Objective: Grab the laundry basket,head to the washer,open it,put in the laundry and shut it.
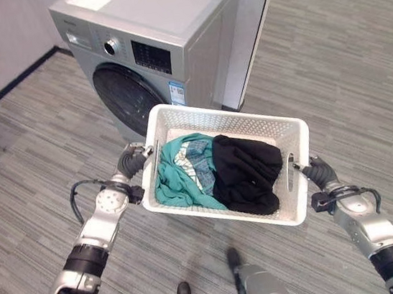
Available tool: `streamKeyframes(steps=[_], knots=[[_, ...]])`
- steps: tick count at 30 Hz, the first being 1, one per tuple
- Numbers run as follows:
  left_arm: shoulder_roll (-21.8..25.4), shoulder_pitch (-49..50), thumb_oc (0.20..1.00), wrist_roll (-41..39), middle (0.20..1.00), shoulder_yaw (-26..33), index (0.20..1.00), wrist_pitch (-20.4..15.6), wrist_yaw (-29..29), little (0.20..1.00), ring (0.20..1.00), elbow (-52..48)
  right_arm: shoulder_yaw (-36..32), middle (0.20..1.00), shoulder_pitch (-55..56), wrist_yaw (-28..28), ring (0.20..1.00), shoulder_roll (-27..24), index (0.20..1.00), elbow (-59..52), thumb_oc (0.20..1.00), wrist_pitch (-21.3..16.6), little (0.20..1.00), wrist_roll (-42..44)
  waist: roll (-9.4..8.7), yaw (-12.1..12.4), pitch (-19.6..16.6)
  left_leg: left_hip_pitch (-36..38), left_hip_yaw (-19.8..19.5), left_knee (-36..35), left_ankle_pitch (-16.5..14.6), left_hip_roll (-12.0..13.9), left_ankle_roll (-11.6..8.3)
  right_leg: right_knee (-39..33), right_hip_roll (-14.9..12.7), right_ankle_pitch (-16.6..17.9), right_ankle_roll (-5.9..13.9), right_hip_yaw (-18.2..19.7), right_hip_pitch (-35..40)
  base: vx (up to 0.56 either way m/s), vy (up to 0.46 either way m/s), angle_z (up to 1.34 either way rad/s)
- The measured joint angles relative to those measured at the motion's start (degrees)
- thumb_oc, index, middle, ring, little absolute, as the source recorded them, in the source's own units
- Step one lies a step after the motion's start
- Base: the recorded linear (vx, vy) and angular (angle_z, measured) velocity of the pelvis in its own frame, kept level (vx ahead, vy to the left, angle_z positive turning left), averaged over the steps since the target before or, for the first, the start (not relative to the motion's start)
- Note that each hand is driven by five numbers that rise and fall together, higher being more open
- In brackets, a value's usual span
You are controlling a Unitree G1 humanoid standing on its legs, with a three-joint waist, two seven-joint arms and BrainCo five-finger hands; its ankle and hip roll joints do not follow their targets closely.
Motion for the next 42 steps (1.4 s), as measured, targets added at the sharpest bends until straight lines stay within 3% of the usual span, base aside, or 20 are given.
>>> streamKeyframes(steps=[4, 9, 10, 12, 13, 14, 17, 18, 21, 22, 23, 24, 25, 26, 27, 28, 31, 33, 38, 42], knots=[[0.07, 0.13, 0.2, 0.01, 0.2, 2.89, 0.2, 0.01, 1.15, 0.2, 0.2, -0.36, -2.14, 0.2, 1.77, 0.0, 0.2, -2.2, 0.2, -0.45, 0.2, -0.07, 0.2, -0.11, 2.18, -0.61, 0.0, 3.45, 2.16, 4.41, -3.94, 0.01, -0.22, 1.7, 0.2, 0.32, -4.15, -7.72, 2.84, 0.28, -0.013, 0.36], [3.34, -1.31, 0.2, 0.07, 0.2, 8.39, 0.2, 0.07, 1.24, 0.2, 0.2, -3.79, -3.16, 0.2, 3.21, 0.09, 0.2, -6.38, 0.2, -1.04, 0.2, 0.58, 0.2, -2.82, 3.16, 0.68, -0.09, 13.3, 9.23, -3.24, -4.61, 2.06, -0.82, 12.92, -0.32, -8.67, -2.76, -28.44, 0.82, 0.26, -0.015, 0.11], [2.96, -0.64, 0.2, 0.08, 0.2, 9.6, 0.2, -0.03, 1.23, 0.2, 0.2, -4.27, -4.64, 0.2, 4.16, 0.1, 0.2, -6.38, 0.2, -1.22, 0.2, 0.57, 0.2, -2.82, 3.04, 0.99, -0.15, 13.18, 9.67, -0.56, -5.86, 1.76, -2.54, 12.38, -1.03, -9.89, -5.29, -29.37, 2.2, 0.17, -0.093, -0.14], [2.64, 0.29, 0.2, 0.03, 0.2, 9.95, 0.2, 0.05, 1.3, 0.2, 0.2, -4.41, -6.67, 0.2, 5.47, 0.05, 0.2, -6.31, 0.2, -1.21, 0.2, 0.6, 0.2, -2.81, 3.19, 1.01, -0.2, 8.85, 11.82, 12.58, -7.86, 0.65, -6.61, 10.55, -1.69, -11.84, -6.23, -28.91, 5.25, 0.13, -0.109, 0.09], [1.43, 0.22, 0.2, -0.07, 0.2, 10.05, 0.2, -0.07, 1.27, 0.2, 0.2, -3.83, -7.6, 0.2, 6.41, 0.12, 0.2, -6.26, 0.2, -1.2, 0.2, 0.62, 0.2, -2.69, 2.88, 0.37, -0.19, 1.62, 18.58, 28.35, -8.06, 2.52, -11.52, 9.24, -2.93, -10.79, -7.71, -30.37, 7.03, 0.22, -0.154, -0.09], [0.82, 0.71, 0.2, -0.16, 0.2, 10.09, 0.2, -0.09, 1.32, 0.2, 0.2, -3.12, -7.67, 0.2, 6.27, 0.18, 0.2, -6.24, 0.2, -1.22, 0.2, 0.6, 0.2, -2.36, 3.77, 0.66, -1.22, -3.52, 24.34, 41.11, -4.33, 5.37, -11.45, 12.12, -2.23, -13.12, -11.57, -29.34, 7.97, 0.26, -0.172, -0.37], [1.94, 0.48, 0.2, -0.17, 0.2, 9.86, 0.2, -0.16, 1.54, 0.2, 0.2, -2.9, -7.74, 0.2, 6.14, 0.0, 0.2, -4.23, 0.2, -3.01, 0.2, 0.51, 0.2, -2.32, 3.74, 2.64, -1.86, -11.89, 25.82, 59.18, 9.17, 10.23, -10.25, 14.67, -0.93, -14.78, -13.72, -24.22, 8.92, 0.1, -0.022, -0.91], [2.42, 0.4, 0.2, -0.17, 0.2, 9.22, 0.2, -0.14, 1.49, 0.2, 0.2, -2.35, -7.78, 0.2, 6.73, -0.08, 0.2, -2.73, 0.2, -4.01, 0.2, 0.43, 0.2, -2.32, 2.24, 2.34, -1.93, -15.92, 25.16, 63.82, 8.36, 11.38, -9.27, 14.56, -1.93, -14.69, -13.59, -24.05, 10.05, 0.12, 0.155, -0.6], [3.06, -0.57, 0.2, -0.68, 0.2, 5.77, 0.2, -0.21, 1.5, 0.2, 0.2, -0.51, -7.84, 0.2, 8.78, -1.43, 0.2, 2.27, 0.2, -3.99, 0.2, 0.45, 0.2, -2.34, -3.8, 0.54, -2.24, -17.86, 24.17, 49.02, 6.42, 18.85, -5.01, 10.51, -4.57, -13.72, -9.86, -21.38, 15.75, 0.11, 0.39, -0.28], [2.87, -0.57, 0.2, -1.56, 0.2, 5.68, 0.2, -0.23, 1.54, 0.2, 0.2, -0.39, -7.87, 0.2, 8.55, -1.52, 0.2, 2.29, 0.2, -3.96, 0.2, 0.45, 0.2, -2.35, -4.27, 1.07, -2.08, -15.24, 20.65, 36.44, 6.93, 17.18, -4.62, 12.58, -5.33, -13.38, -7.9, -20.29, 15.03, 0.07, 0.243, -0.84], [2.8, -0.57, 0.2, -2.05, 0.2, 5.07, 0.2, -0.11, 1.55, 0.2, 0.2, 0.15, -8.02, 0.2, 7.75, -1.61, 0.2, 1.22, 0.2, -3.86, 0.2, 0.44, 0.2, -2.38, -0.95, 1.37, -1.84, -12.03, 14.68, 20.96, 9.56, 17.47, -4.55, 20.63, -4.81, -11.91, -3.97, -19.51, 10.89, 0.12, 0.223, -1.04], [2.82, -0.74, 0.2, -2.23, 0.2, 5.12, 0.2, -0.09, 1.56, 0.2, 0.2, 0.34, -7.79, 0.2, 7.6, -1.54, 0.2, -0.07, 0.2, -4.09, 0.2, 0.44, 0.2, -2.4, 1.51, 1.03, -1.82, -8.35, 11.54, 10.1, 14.18, 17.54, -1.72, 30.37, -4.44, -11.34, -2.35, -18.94, 6.08, 0.16, 0.308, -1.0], [2.92, -1.41, 0.2, -2.28, 0.2, 5.29, 0.2, -0.19, 1.68, 0.2, 0.2, 0.34, -7.7, 0.2, 7.91, -1.32, 0.2, -2.18, 0.2, -4.72, 0.2, 0.43, 0.2, -2.39, 2.78, 1.02, -2.02, -8.05, 11.26, 9.02, 27.47, 18.09, 2.99, 37.5, -4.66, -12.46, -3.42, -17.46, 1.38, 0.16, 0.308, -0.65], [3.25, -1.29, 0.2, -2.28, 0.2, 5.19, 0.2, -0.65, 1.95, 0.2, 0.2, 0.65, -7.75, 0.2, 8.24, -1.12, 0.2, -3.02, 0.2, -4.26, 0.2, 0.33, 0.2, -2.39, 2.28, 0.42, -3.31, -8.67, 11.93, 10.36, 26.59, 17.5, 1.79, 31.65, -6.26, -15.77, -3.85, -16.76, 2.35, 0.14, 0.259, -0.47], [1.16, -0.59, 0.2, -2.36, 0.2, 5.69, 0.2, -1.1, 2.41, 0.2, 0.2, 2.47, -8.54, 0.2, 9.69, -1.42, 0.2, -4.24, 0.2, -2.67, 0.2, 0.59, 0.2, -2.32, 3.64, -0.02, -6.34, -7.34, 5.35, 6.88, 19.95, 17.87, -4.2, 21.34, -5.8, -17.09, -6.67, -16.85, 6.15, 0.16, 0.244, -0.48], [1.74, -0.54, 0.2, -2.36, 0.2, 6.02, 0.2, -1.19, 2.54, 0.2, 0.2, 2.22, -8.11, 0.2, 9.47, -1.61, 0.2, -4.34, 0.2, -2.59, 0.2, 0.98, 0.2, -2.33, 3.38, 0.52, -6.16, -5.92, 4.86, 5.5, 18.37, 18.0, -6.3, 18.83, -5.47, -15.97, -6.29, -14.85, 7.31, 0.2, 0.305, -0.52], [3.79, 2.31, 0.2, -2.36, 0.2, 9.35, 0.2, -1.42, 2.98, 0.2, 0.2, -0.78, -7.18, 0.2, 8.1, -1.3, 0.2, -4.63, 0.2, -1.51, 0.2, 1.06, 0.2, -2.31, 2.77, 2.54, -6.3, 0.78, -0.14, -3.35, 15.77, 16.12, -8.55, 14.17, -4.56, -12.93, -5.12, -9.59, 8.91, 0.1, 0.207, -0.8], [5.56, 3.56, 0.2, -2.33, 0.2, 9.75, 0.2, -1.48, 3.35, 0.2, 0.2, -1.14, -7.3, 0.2, 8.09, -1.29, 0.2, -6.05, 0.2, -1.13, 0.2, 1.07, 0.2, -2.31, 2.4, 1.66, -6.33, 3.0, 2.35, -3.84, 14.31, 16.62, -11.38, 9.86, -4.37, -11.04, -2.41, -9.58, 12.31, 0.06, 0.365, -0.41], [6.21, 3.85, 0.2, -2.25, 0.2, 9.71, 0.2, -1.51, 3.38, 0.2, 0.2, -1.13, -9.45, 0.2, 7.14, -1.27, 0.2, -5.4, 0.2, -0.92, 0.2, 1.07, 0.2, -1.44, 0.39, 1.51, -6.57, 2.98, 8.62, -3.96, 6.98, 13.41, -10.91, 6.4, -8.14, -8.66, 1.66, -9.37, 12.29, -0.01, 0.295, -0.11], [7.88, 6.27, 0.2, -2.23, 0.2, 9.96, 0.2, -1.72, 3.77, 0.2, 0.2, -1.11, -8.73, 0.2, 3.69, -1.02, 0.2, -2.36, 0.2, 0.31, 0.2, 1.03, 0.2, 0.0, -1.26, 4.84, -6.51, 3.76, 14.74, -0.4, 3.53, 6.07, -6.18, 1.12, -14.65, -3.93, 5.18, -5.22, 13.08, -0.08, 0.391, -0.66]])
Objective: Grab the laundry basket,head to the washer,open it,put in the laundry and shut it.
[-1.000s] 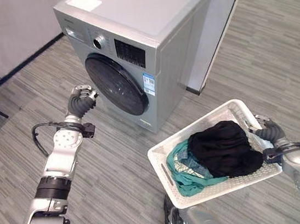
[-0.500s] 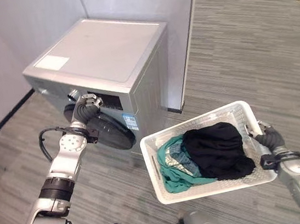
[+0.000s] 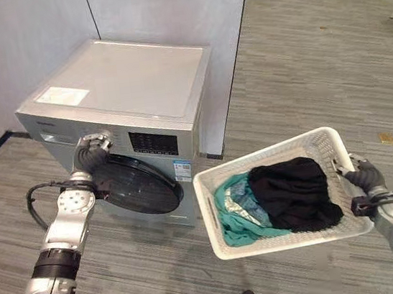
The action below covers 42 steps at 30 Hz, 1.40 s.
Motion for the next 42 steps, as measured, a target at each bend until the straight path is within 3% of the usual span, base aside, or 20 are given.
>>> streamKeyframes(steps=[5, 6, 7, 8, 10, 12, 14, 15, 16, 19, 21, 22, 24, 27, 28, 32, 35, 36, 37, 42], knots=[[0.71, 0.28, 0.2, 0.37, 0.2, 0.29, 0.2, -0.49, -0.09, 0.2, 0.2, -0.2, -1.17, 0.2, -0.04, -0.15, 0.2, 0.27, 0.2, 2.83, 0.2, 0.07, 0.2, 1.35, -0.68, 0.06, 0.48, -2.08, 0.18, 5.4, -3.42, -6.37, 4.74, -0.38, -4.9, 1.46, 1.45, 3.01, -1.1, -0.03, 0.281, -0.27], [1.25, 0.37, 0.2, 0.44, 0.2, 0.41, 0.2, -0.47, -0.07, 0.2, 0.2, -0.2, -1.81, 0.2, 0.4, -0.66, 0.2, 0.28, 0.2, 2.91, 0.2, 0.11, 0.2, 1.35, -0.24, -0.18, 0.69, -2.88, 0.09, 5.87, -3.79, -6.68, 5.1, 1.85, -5.07, 1.19, -1.09, 3.57, -2.92, -0.1, 0.305, -0.36], [1.79, 0.48, 0.2, 0.42, 0.2, 0.88, 0.2, -0.5, -0.05, 0.2, 0.2, -0.34, -1.66, 0.2, 0.32, -0.92, 0.2, 0.49, 0.2, 2.74, 0.2, 0.05, 0.2, 1.34, -0.68, -0.31, 1.07, -2.99, 1.26, 6.8, -3.8, -7.54, 5.69, 3.49, -4.95, 3.36, -0.49, 2.61, -4.65, -0.09, 0.316, -0.67], [2.04, 1.79, 0.2, 0.39, 0.2, 2.45, 0.2, -0.53, 0.11, 0.2, 0.2, -1.3, -1.01, 0.2, -0.97, -1.54, 0.2, 0.48, 0.2, 2.62, 0.2, 0.05, 0.2, 1.28, 0.24, 0.76, 1.68, -4.88, 1.22, 9.23, -4.66, -7.15, 7.6, 6.75, -4.23, 5.77, 0.07, -0.26, -8.07, -0.02, 0.201, -0.88], [1.9, 3.76, 0.2, 0.4, 0.2, 4.56, 0.2, -0.28, -0.01, 0.2, 0.2, -1.35, 0.26, 0.2, -3.15, -1.93, 0.2, -0.12, 0.2, 3.05, 0.2, 0.12, 0.2, 1.09, 1.65, 1.19, 4.01, -4.24, 2.82, 9.28, -5.87, -5.48, 8.06, 15.97, -5.24, 7.24, -2.17, -17.15, -13.71, 0.06, 0.084, -0.87], [1.63, 6.15, 0.2, 0.39, 0.2, 5.34, 0.2, -0.28, -0.1, 0.2, 0.2, -2.18, 0.73, 0.2, -2.32, -3.01, 0.2, -0.29, 0.2, 3.35, 0.2, 0.14, 0.2, 1.07, 1.96, 0.54, 4.0, -3.49, 3.07, 8.2, -5.96, -4.3, 7.9, 22.19, -1.86, -0.12, -3.3, -21.32, -14.81, 0.11, -0.032, -0.19], [0.78, 8.37, 0.2, 0.39, 0.2, 9.68, 0.2, -0.04, 0.12, 0.2, 0.2, -4.3, 0.56, 0.2, -0.25, -2.69, 0.2, -2.24, 0.2, 2.91, 0.2, 0.2, 0.2, 1.09, 0.42, 0.39, 3.06, -3.7, 3.09, 7.36, -5.43, -4.32, 6.55, 22.46, 5.07, -6.96, -9.52, -20.69, -12.59, 0.14, -0.131, 0.15], [0.46, 8.69, 0.2, 0.39, 0.2, 10.43, 0.2, 0.07, 0.25, 0.2, 0.2, -4.36, 0.38, 0.2, 0.54, -2.48, 0.2, -3.14, 0.2, 2.96, 0.2, 0.22, 0.2, 1.11, 0.17, -0.01, 2.83, -3.7, 3.03, 7.51, -5.42, -3.88, 5.0, 14.68, 8.03, -8.95, -13.6, -18.42, -8.46, 0.09, -0.117, 0.15], [0.12, 8.96, 0.2, 0.38, 0.2, 10.56, 0.2, 0.52, 0.31, 0.2, 0.2, -3.88, 0.34, 0.2, 0.61, -2.12, 0.2, -3.19, 0.2, 3.06, 0.2, 0.25, 0.2, 1.14, 1.35, 0.45, 2.53, -3.76, 3.19, 8.46, -5.37, -2.57, 4.19, 12.04, 9.57, -7.99, -12.43, -18.04, -7.12, 0.03, -0.118, -0.08], [-0.7, 6.03, 0.2, 0.26, 0.2, 10.42, 0.2, 0.35, 0.3, 0.2, 0.2, -0.97, 0.31, 0.2, 0.08, -1.39, 0.2, -3.19, 0.2, 2.76, 0.2, 0.17, 0.2, 2.18, 1.49, 1.38, 2.48, -12.01, 3.14, 26.12, -4.31, -1.08, 1.15, 10.62, 10.44, -6.34, -14.94, -18.67, -5.21, 0.06, -0.195, -0.04], [-3.5, 5.51, 0.2, 0.04, 0.2, 10.05, 0.2, 0.55, 0.31, 0.2, 0.2, -0.81, -1.32, 0.2, 0.99, -1.71, 0.2, -2.75, 0.2, 3.01, 0.2, 0.13, 0.2, 3.34, 1.94, 3.2, 3.1, -24.02, 1.44, 52.01, 5.8, 2.38, 0.08, 5.74, 12.12, -5.04, -16.74, -17.95, 0.82, 0.11, 0.023, -0.18], [-3.24, 5.78, 0.2, 0.03, 0.2, 9.78, 0.2, 0.65, 0.26, 0.2, 0.2, -0.77, -1.32, 0.2, 1.11, -1.78, 0.2, -2.24, 0.2, 2.93, 0.2, 0.1, 0.2, 3.45, 1.16, 3.08, 3.35, -24.0, 1.29, 52.73, 4.7, 2.62, 0.91, 4.25, 12.09, -5.02, -16.76, -18.12, 2.92, 0.13, 0.117, -0.28], [-2.21, 4.95, 0.2, -0.04, 0.2, 9.74, 0.2, 0.6, 0.28, 0.2, 0.2, -0.79, -2.4, 0.2, 1.13, -2.61, 0.2, -2.38, 0.2, 2.73, 0.2, -0.03, 0.2, 3.9, -0.04, 2.44, 3.31, -23.54, 0.58, 43.12, 3.66, 7.22, 2.16, 1.87, 12.74, -5.11, -16.74, -18.5, 5.45, 0.11, 0.164, -0.03], [-1.32, 3.84, 0.2, -0.15, 0.2, 9.44, 0.2, 0.34, 0.35, 0.2, 0.2, -0.78, -5.54, 0.2, 0.96, -3.11, 0.2, -2.54, 0.2, 2.85, 0.2, -0.2, 0.2, 4.55, 0.17, 1.18, 3.23, -21.08, -3.89, 25.56, 4.06, 11.14, 0.56, 1.59, 13.62, -4.41, -15.97, -17.5, 5.52, 0.15, 0.249, -0.05], [-0.37, 4.25, 0.2, -0.18, 0.2, 8.29, 0.2, 0.46, 0.3, 0.2, 0.2, -0.55, -5.82, 0.2, 0.32, -3.95, 0.2, -3.78, 0.2, 3.41, 0.2, -0.23, 0.2, 5.99, 0.44, 1.34, 3.2, -13.51, -7.91, 5.42, 4.92, 12.13, -1.07, 2.57, 13.67, -5.19, -15.85, -15.77, 4.39, 0.09, 0.119, -0.36], [0.43, 3.76, 0.2, -1.71, 0.2, 7.85, 0.2, 0.48, 0.32, 0.2, 0.2, -0.21, -5.95, 0.2, -1.64, -4.66, 0.2, -5.39, 0.2, 7.57, 0.2, -0.26, 0.2, 6.62, 0.87, 1.33, 3.08, -8.37, -8.64, -0.82, 6.89, 13.48, -3.82, 2.01, 14.88, -5.12, -15.03, -14.67, 4.92, 0.15, 0.203, -0.26], [0.97, 3.65, 0.2, -1.84, 0.2, 6.79, 0.2, 0.46, 0.34, 0.2, 0.2, -0.13, -6.95, 0.2, -1.56, -5.36, 0.2, -6.21, 0.2, 8.9, 0.2, -0.16, 0.2, 6.41, 1.19, 1.17, 3.05, -5.37, -5.97, -1.21, 7.56, 11.19, -3.97, 0.67, 13.4, -4.77, -12.97, -14.53, 6.02, 0.16, 0.224, 0.01], [1.07, 3.4, 0.2, -1.83, 0.2, 5.4, 0.2, 0.37, 0.31, 0.2, 0.2, -0.39, -6.95, 0.2, -1.5, -5.43, 0.2, -8.16, 0.2, 9.02, 0.2, -0.16, 0.2, 6.3, 2.88, 0.65, 2.78, -4.5, -5.62, -0.95, 9.48, 9.29, -2.24, 0.53, 13.24, -4.87, -11.38, -14.44, 5.91, 0.1, 0.205, 0.25], [0.96, 3.39, 0.2, -1.82, 0.2, 5.36, 0.2, 0.34, 0.3, 0.2, 0.2, -0.73, -7.05, 0.2, -1.52, -5.53, 0.2, -9.02, 0.2, 9.16, 0.2, -0.21, 0.2, 6.14, 4.16, 0.0, 2.59, -4.48, -4.78, -1.09, 7.88, 9.48, -3.33, 0.51, 13.48, -4.93, -10.59, -14.73, 5.71, 0.1, 0.208, 0.24], [1.78, 3.44, 0.2, -1.86, 0.2, 5.52, 0.2, 0.2, 0.69, 0.2, 0.2, 0.06, -5.33, 0.2, -7.4, -6.19, 0.2, -9.09, 0.2, 12.34, 0.2, -0.23, 0.2, 6.73, 3.14, 2.66, 2.57, -2.48, -2.0, -3.11, 5.99, 2.3, -0.58, -1.56, 5.72, -2.82, -5.25, -11.47, 5.72, 0.05, 0.144, -0.2]])
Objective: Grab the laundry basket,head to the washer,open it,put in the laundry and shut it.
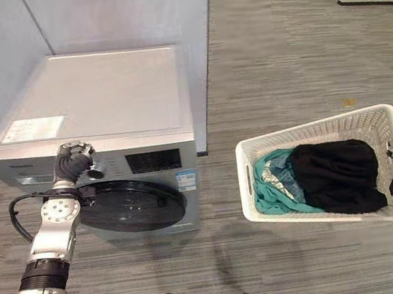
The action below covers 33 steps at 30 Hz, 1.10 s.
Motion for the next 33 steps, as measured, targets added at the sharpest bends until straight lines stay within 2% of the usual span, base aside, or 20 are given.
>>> streamKeyframes(steps=[1, 3, 4, 8, 11, 12, 14, 17, 18, 19, 20, 21, 22, 24, 28, 29, 31, 33], knots=[[0.37, 0.36, 0.2, 0.0, 0.2, 0.4, 0.2, -0.02, 0.31, 0.2, 0.2, -0.03, 1.45, 0.2, -3.45, 0.21, 0.2, -0.1, 0.2, 1.31, 0.2, 0.02, 0.2, 0.03, 0.09, 0.74, -0.07, 0.89, 1.64, -1.17, 0.52, -1.09, 0.99, -0.85, -1.23, 0.81, 1.02, 1.38, -0.04, 0.01, 0.071, -0.25], [0.49, 0.54, 0.2, -0.01, 0.2, 1.05, 0.2, -0.33, 0.89, 0.2, 0.2, -0.16, 2.82, 0.2, -5.78, 1.04, 0.2, -0.31, 0.2, 1.71, 0.2, -0.18, 0.2, 1.05, -0.17, 0.92, -0.14, 1.28, 1.91, -1.56, 0.46, -2.18, 1.51, -2.87, -2.2, 2.08, 1.72, 1.51, 0.91, 0.03, 0.045, -0.21], [0.71, 1.07, 0.2, -0.07, 0.2, 1.14, 0.2, -0.32, 1.13, 0.2, 0.2, -0.05, 5.58, 0.2, -9.15, 1.16, 0.2, -1.48, 0.2, 3.58, 0.2, -0.1, 0.2, 1.56, 0.0, 1.24, -0.23, 2.16, 2.99, -2.69, 0.71, -2.43, 1.78, -3.81, -2.43, 2.66, 2.04, 2.46, 1.13, 0.02, 0.014, -0.25], [0.8, 1.85, 0.2, -0.43, 0.2, 1.08, 0.2, -0.66, 1.3, 0.2, 0.2, -0.22, 7.43, 0.2, -15.98, 1.26, 0.2, -4.6, 0.2, 5.08, 0.2, -0.13, 0.2, 2.2, -0.18, 2.02, -0.43, 2.93, 4.27, -3.92, 1.16, -2.62, 2.11, -6.87, -2.55, 4.4, 2.23, 3.01, 2.12, 0.03, -0.024, -0.16], [0.62, 2.78, 0.2, -0.5, 0.2, 1.1, 0.2, -0.69, 1.3, 0.2, 0.2, -0.17, 8.92, 0.2, -22.27, 1.38, 0.2, -10.08, 0.2, 9.82, 0.2, -0.12, 0.2, 2.25, -0.16, 1.98, -0.46, 2.77, 4.33, -3.91, 1.2, -2.37, 2.08, -8.0, -2.23, 5.01, 2.2, 2.86, 2.56, 0.02, -0.047, 0.0], [0.63, 3.25, 0.2, -0.54, 0.2, 1.11, 0.2, -0.69, 1.3, 0.2, 0.2, -0.16, 8.93, 0.2, -24.36, 1.1, 0.2, -13.67, 0.2, 11.13, 0.2, -0.12, 0.2, 2.2, -0.16, 1.97, -0.46, 2.82, 4.28, -3.91, 1.2, -2.27, 2.08, -8.0, -2.12, 5.0, 2.2, 2.71, 2.66, 0.01, -0.033, 0.02], [0.61, 3.3, 0.2, -0.55, 0.2, 1.1, 0.2, -0.69, 1.3, 0.2, 0.2, -0.12, 9.3, 0.2, -27.68, 0.79, 0.2, -16.18, 0.2, 13.49, 0.2, -0.12, 0.2, 2.17, -0.18, 1.74, -0.46, 2.88, 4.33, -3.91, 1.2, -2.28, 2.08, -8.0, -2.1, 5.0, 2.2, 2.75, 2.69, 0.02, -0.032, -0.02], [0.5, 3.43, 0.2, -0.62, 0.2, 1.08, 0.2, -0.72, 1.29, 0.2, 0.2, 0.12, 14.15, 0.2, -35.6, -0.45, 0.2, -19.83, 0.2, 18.6, 0.2, -0.14, 0.2, 2.12, -0.31, 0.89, -0.5, 3.35, 4.5, -3.97, 1.17, -2.17, 2.07, -8.01, -2.05, 4.99, 2.2, 2.69, 3.07, 0.05, -0.063, -0.05], [0.12, 4.04, 0.2, -1.47, 0.2, 1.52, 0.2, -0.76, 1.4, 0.2, 0.2, 1.39, 22.4, 0.2, -44.36, -0.45, 0.2, -19.95, 0.2, 24.36, 0.2, 0.35, 0.2, 2.17, -0.09, 0.11, -0.64, 3.87, 4.74, -3.98, 1.15, -2.15, 2.05, -8.03, -2.03, 4.99, 2.2, 2.88, 3.39, 0.03, -0.032, -0.05], [-0.51, 4.18, 0.2, -2.39, 0.2, 1.01, 0.2, -0.92, 1.28, 0.2, 0.2, 0.74, 28.98, 0.2, -50.89, 0.35, 0.2, -22.93, 0.2, 25.28, 0.2, 1.25, 0.2, 2.02, 0.17, -0.19, -0.82, 3.66, 4.62, -3.99, 1.13, -1.87, 2.0, -8.04, -1.76, 5.0, 2.18, 2.92, 3.15, 0.04, -0.032, -0.09], [-0.53, 4.34, 0.2, -2.73, 0.2, 0.98, 0.2, -1.05, 1.43, 0.2, 0.2, 1.69, 31.25, 0.2, -54.0, 1.1, 0.2, -22.61, 0.2, 26.82, 0.2, 0.66, 0.2, 2.08, -0.2, 0.01, -0.96, 3.82, 4.71, -3.99, 1.16, -1.39, 1.9, -8.04, -1.31, 5.04, 2.05, 2.86, 3.31, 0.05, -0.041, -0.03], [-1.3, 3.89, 0.2, -2.78, 0.2, 0.04, 0.2, -0.98, 1.38, 0.2, 0.2, 2.93, 39.71, 0.2, -62.16, 1.38, 0.2, -22.12, 0.2, 30.46, 0.2, 1.02, 0.2, 2.18, -0.22, -0.06, -0.99, 3.74, 4.6, -3.99, 1.19, -1.06, 1.83, -8.05, -0.99, 5.04, 1.78, 2.74, 3.34, 0.08, -0.018, 0.02], [-2.63, 3.73, 0.2, -2.79, 0.2, -0.44, 0.2, -1.03, 1.27, 0.2, 0.2, 2.82, 43.92, 0.2, -68.77, 2.3, 0.2, -21.87, 0.2, 32.01, 0.2, 1.3, 0.2, 2.15, -0.35, 0.44, -1.02, 3.53, 4.33, -3.99, 1.22, -0.58, 1.77, -8.06, -0.51, 5.17, 1.46, 2.54, 3.25, 0.12, 0.003, 0.08], [-2.61, 4.02, 0.2, -2.82, 0.2, -0.55, 0.2, -1.02, 1.31, 0.2, 0.2, 3.55, 43.73, 0.2, -72.55, 2.25, 0.2, -18.79, 0.2, 33.49, 0.2, 1.16, 0.2, 2.21, -1.8, 1.49, -1.93, 3.42, 4.01, -4.0, 1.15, 0.03, 1.53, -8.09, 0.07, 4.93, 0.77, 2.34, 3.28, 0.11, 0.024, 0.06], [-2.14, 5.04, 0.2, -4.54, 0.2, -0.65, 0.2, -1.0, 1.32, 0.2, 0.2, 3.59, 42.21, 0.2, -73.56, 2.41, 0.2, -12.61, 0.2, 34.29, 0.2, 0.38, 0.2, 4.52, -4.29, 2.75, -4.08, 2.48, 3.69, -3.98, 1.42, -0.42, 1.09, -8.08, -0.28, 4.94, 0.75, 2.23, 2.42, 0.09, 0.06, 0.04], [-2.05, 5.33, 0.2, -4.64, 0.2, -0.55, 0.2, -1.03, 1.32, 0.2, 0.2, 3.57, 42.14, 0.2, -73.55, 2.51, 0.2, -11.25, 0.2, 34.3, 0.2, 0.38, 0.2, 4.67, -4.44, 3.39, -4.16, 2.43, 3.74, -3.98, 1.32, -0.51, 1.17, -8.07, -0.36, 4.94, 0.75, 2.26, 2.32, 0.1, 0.11, -0.09], [-1.96, 8.56, 0.2, -5.04, 0.2, 1.66, 0.2, -1.01, 1.44, 0.2, 0.2, 3.34, 38.98, 0.2, -73.11, 2.61, 0.2, -5.19, 0.2, 34.15, 0.2, 0.28, 0.2, 6.95, -4.57, 3.76, -4.27, 2.2, 4.6, -3.98, 1.09, -0.52, 1.21, -8.07, -0.45, 4.97, 0.8, 2.67, 1.61, 0.08, 0.088, -0.13], [-1.99, 9.45, 0.2, -5.05, 0.2, 1.6, 0.2, -1.01, 1.43, 0.2, 0.2, 3.3, 38.46, 0.2, -72.41, 2.63, 0.2, -2.9, 0.2, 34.32, 0.2, 0.28, 0.2, 8.58, -4.57, 5.44, -4.27, 1.67, 4.51, -3.97, 1.09, -0.52, 1.22, -8.06, -0.42, 4.97, 0.8, 2.58, 1.16, 0.12, 0.148, 0.0]])
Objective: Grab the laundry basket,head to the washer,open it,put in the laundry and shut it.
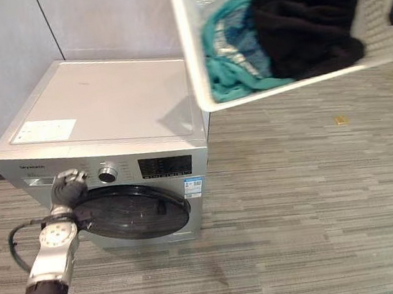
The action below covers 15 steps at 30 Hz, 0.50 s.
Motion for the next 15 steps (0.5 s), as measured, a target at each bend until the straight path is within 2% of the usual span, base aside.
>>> streamKeyframes(steps=[1, 3, 5, 9, 10, 12, 14, 15], knots=[[-0.02, 0.51, 0.2, -0.03, 0.2, 0.2, 0.2, 0.0, 0.12, 0.2, 0.2, -0.14, -3.62, 0.2, 1.52, -0.05, 0.2, 2.47, 0.2, 0.37, 0.2, 0.0, 0.2, 0.47, 0.02, 2.02, 0.01, -0.04, -0.07, -0.01, -0.16, -0.25, 0.23, 0.02, -0.22, 0.01, 0.0, -0.14, 0.02, 0.16, 0.185, 0.02], [-0.12, 0.7, 0.2, -0.77, 0.2, 0.53, 0.2, 0.0, 0.19, 0.2, 0.2, -0.63, -5.08, 0.2, 2.84, -0.57, 0.2, 3.02, 0.2, 0.39, 0.2, 0.0, 0.2, 1.73, 0.02, 3.46, 0.01, -0.28, -0.36, -0.01, -0.34, -0.78, 0.44, 0.02, -0.69, 0.01, 0.0, -0.54, 0.01, 0.1, 0.134, 0.08], [-0.21, 1.02, 0.2, -1.59, 0.2, 0.84, 0.2, 0.0, 0.53, 0.2, 0.2, -0.99, -6.08, 0.2, 3.71, -1.63, 0.2, 2.64, 0.2, 0.91, 0.2, 0.0, 0.2, 2.28, 0.24, 3.57, -0.02, -0.73, -2.21, 0.0, -0.3, -1.85, 0.73, 0.01, -1.7, -0.14, 0.23, -2.71, 0.63, 0.07, 0.141, 0.39], [-0.1, 2.09, 0.2, -1.6, 0.2, 1.79, 0.2, -0.02, 0.64, 0.2, 0.2, -1.99, -7.63, 0.2, 4.24, -2.85, 0.2, 2.31, 0.2, 1.04, 0.2, -0.02, 0.2, 2.72, 0.34, 5.53, -0.01, -1.47, -3.48, 0.06, -0.49, -3.88, 1.74, 0.04, -3.37, -0.17, 0.67, -3.69, 0.81, 0.07, 0.175, 0.25], [-0.15, 2.63, 0.2, -1.62, 0.2, 1.77, 0.2, -0.05, 0.63, 0.2, 0.2, -2.16, -9.51, 0.2, 5.45, -3.36, 0.2, 2.09, 0.2, 1.0, 0.2, -0.45, 0.2, 2.96, 0.26, 6.12, -0.08, -2.17, -4.17, 0.95, -1.21, -5.09, 2.89, 0.09, -4.4, -0.22, 0.99, -4.72, 0.86, 0.06, 0.202, 0.33], [-0.22, 2.72, 0.2, -1.66, 0.2, 1.8, 0.2, -0.04, 0.68, 0.2, 0.2, -2.17, -11.29, 0.2, 7.33, -4.21, 0.2, 1.65, 0.2, 1.01, 0.2, -0.46, 0.2, 3.93, 0.72, 6.08, -0.21, -3.0, -5.51, 1.2, -1.07, -6.26, 3.2, 1.16, -5.4, -0.21, 1.03, -4.99, 0.55, 0.06, 0.158, 0.4], [-0.42, 2.72, 0.2, -1.68, 0.2, 1.83, 0.2, -0.04, 0.7, 0.2, 0.2, -2.23, -12.43, 0.2, 9.29, -4.4, 0.2, 1.49, 0.2, 0.95, 0.2, -0.46, 0.2, 4.97, 1.45, 6.05, -0.26, -3.07, -6.62, 1.15, -0.93, -6.59, 3.74, 3.5, -6.14, -0.54, 1.22, -4.97, -0.14, 0.11, 0.308, 0.32], [-0.52, 3.02, 0.2, -1.68, 0.2, 1.92, 0.2, -0.07, 0.69, 0.2, 0.2, -2.53, -12.8, 0.2, 11.16, -4.45, 0.2, 1.55, 0.2, 0.38, 0.2, -0.56, 0.2, 5.03, 2.35, 6.44, 0.05, -3.89, -7.47, 2.29, -2.23, -7.55, 5.65, 9.19, -6.09, -1.62, 1.52, -3.5, -2.64, 0.09, 0.24, 0.33]])
